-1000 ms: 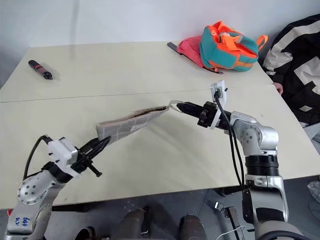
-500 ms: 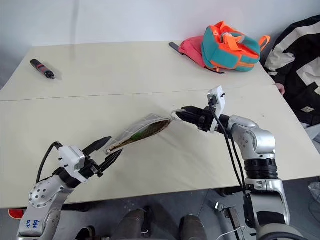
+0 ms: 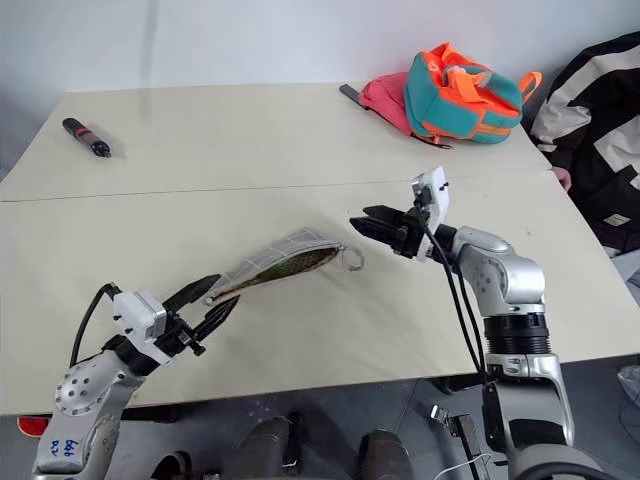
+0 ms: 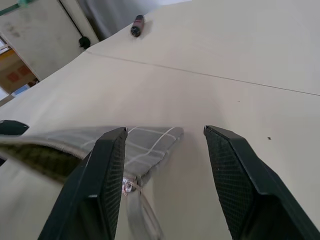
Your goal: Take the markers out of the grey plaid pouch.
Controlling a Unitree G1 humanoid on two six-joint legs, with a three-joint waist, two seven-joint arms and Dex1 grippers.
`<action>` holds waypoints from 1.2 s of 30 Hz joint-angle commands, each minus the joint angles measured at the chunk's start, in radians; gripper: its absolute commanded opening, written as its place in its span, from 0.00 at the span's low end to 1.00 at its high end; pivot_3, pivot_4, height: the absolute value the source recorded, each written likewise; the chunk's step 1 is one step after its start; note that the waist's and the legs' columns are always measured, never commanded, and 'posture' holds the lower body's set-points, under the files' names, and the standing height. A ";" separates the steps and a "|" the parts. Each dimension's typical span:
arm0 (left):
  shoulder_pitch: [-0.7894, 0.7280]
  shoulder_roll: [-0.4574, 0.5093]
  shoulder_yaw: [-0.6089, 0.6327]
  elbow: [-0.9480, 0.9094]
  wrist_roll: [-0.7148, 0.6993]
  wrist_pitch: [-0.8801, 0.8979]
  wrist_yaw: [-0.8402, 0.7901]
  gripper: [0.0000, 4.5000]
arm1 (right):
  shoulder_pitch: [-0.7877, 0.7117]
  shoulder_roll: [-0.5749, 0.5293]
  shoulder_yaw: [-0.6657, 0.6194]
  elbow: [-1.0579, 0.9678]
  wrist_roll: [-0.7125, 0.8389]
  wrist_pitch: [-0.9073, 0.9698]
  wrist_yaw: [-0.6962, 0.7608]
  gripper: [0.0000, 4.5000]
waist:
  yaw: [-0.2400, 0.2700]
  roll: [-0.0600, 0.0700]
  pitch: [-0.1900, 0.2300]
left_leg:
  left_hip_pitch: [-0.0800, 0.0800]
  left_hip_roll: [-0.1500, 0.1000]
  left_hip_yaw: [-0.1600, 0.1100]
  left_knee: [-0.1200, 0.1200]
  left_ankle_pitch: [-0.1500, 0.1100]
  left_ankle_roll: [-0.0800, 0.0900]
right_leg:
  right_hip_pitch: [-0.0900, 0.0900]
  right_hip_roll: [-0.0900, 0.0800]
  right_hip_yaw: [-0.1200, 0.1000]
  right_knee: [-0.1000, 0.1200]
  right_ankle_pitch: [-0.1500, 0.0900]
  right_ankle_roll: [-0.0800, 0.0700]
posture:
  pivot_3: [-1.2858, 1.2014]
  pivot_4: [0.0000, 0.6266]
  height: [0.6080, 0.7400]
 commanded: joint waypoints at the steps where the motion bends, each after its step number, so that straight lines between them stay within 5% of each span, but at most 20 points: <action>1: 0.007 -0.009 -0.006 -0.043 -0.023 0.001 -0.006 0.23 | -0.020 -0.039 -0.007 -0.091 0.046 0.032 0.053 0.57 | -0.001 0.000 0.000 | 0.000 0.000 0.000 0.000 0.000 0.000 | 0.000 0.000 0.000 0.000 0.000 0.000 | 0.52 0.24 1.00; 4: -0.006 -0.015 -0.008 -0.045 -0.033 0.016 0.001 0.01 | -0.024 -0.066 0.040 -0.208 0.089 0.114 0.095 0.57 | -0.001 0.000 0.000 | 0.000 0.001 0.000 0.000 0.000 0.000 | 0.000 0.000 0.000 0.000 0.000 0.000 | 0.52 0.24 1.00; 16: -0.156 -0.034 -0.019 -0.166 -0.198 0.228 0.063 0.01 | -0.139 -0.081 0.092 -0.240 0.070 0.120 0.112 0.57 | 0.002 0.000 0.000 | -0.001 0.000 0.000 0.002 -0.002 0.001 | 0.000 0.000 0.000 0.000 0.000 0.001 | 0.52 0.24 1.00; 19: -0.212 -0.066 0.007 -0.192 -0.335 0.367 0.160 0.01 | -0.201 -0.077 0.063 -0.207 0.092 0.139 0.107 0.57 | 0.000 0.000 0.000 | -0.001 0.000 0.000 0.003 -0.002 0.001 | 0.000 0.001 0.001 0.000 0.001 0.001 | 0.52 0.24 1.00; 25: -0.201 0.016 -0.080 -0.226 -0.276 0.513 0.171 0.01 | -0.216 -0.104 0.074 -0.191 0.092 0.150 0.152 0.57 | -0.001 -0.001 0.000 | -0.001 0.001 0.000 0.003 -0.002 0.000 | 0.002 0.002 0.000 0.000 0.001 0.001 | 0.52 0.24 1.00; 28: -0.213 0.008 -0.080 -0.243 -0.346 0.614 0.207 0.00 | -0.194 -0.152 0.118 -0.206 0.072 0.158 0.213 0.45 | 0.001 -0.001 0.000 | -0.001 0.000 0.001 0.003 -0.002 0.001 | 0.002 0.001 0.001 0.000 0.001 0.002 | 0.52 0.24 1.00; 33: -0.270 0.038 -0.055 -0.256 -0.381 0.711 0.237 0.00 | -0.167 -0.189 0.193 -0.235 0.001 0.086 0.258 0.05 | 0.001 -0.001 0.000 | -0.001 0.000 0.000 0.005 -0.002 0.001 | 0.003 0.001 0.001 -0.003 0.001 0.002 | 0.52 0.24 1.00; 36: -0.297 0.071 -0.047 -0.264 -0.425 0.768 0.221 0.00 | -0.177 -0.174 0.209 -0.205 -0.047 0.021 0.251 0.01 | 0.001 -0.001 0.000 | -0.001 0.000 0.000 0.005 -0.002 0.001 | 0.002 0.001 0.002 -0.002 0.001 0.002 | 0.52 0.24 1.00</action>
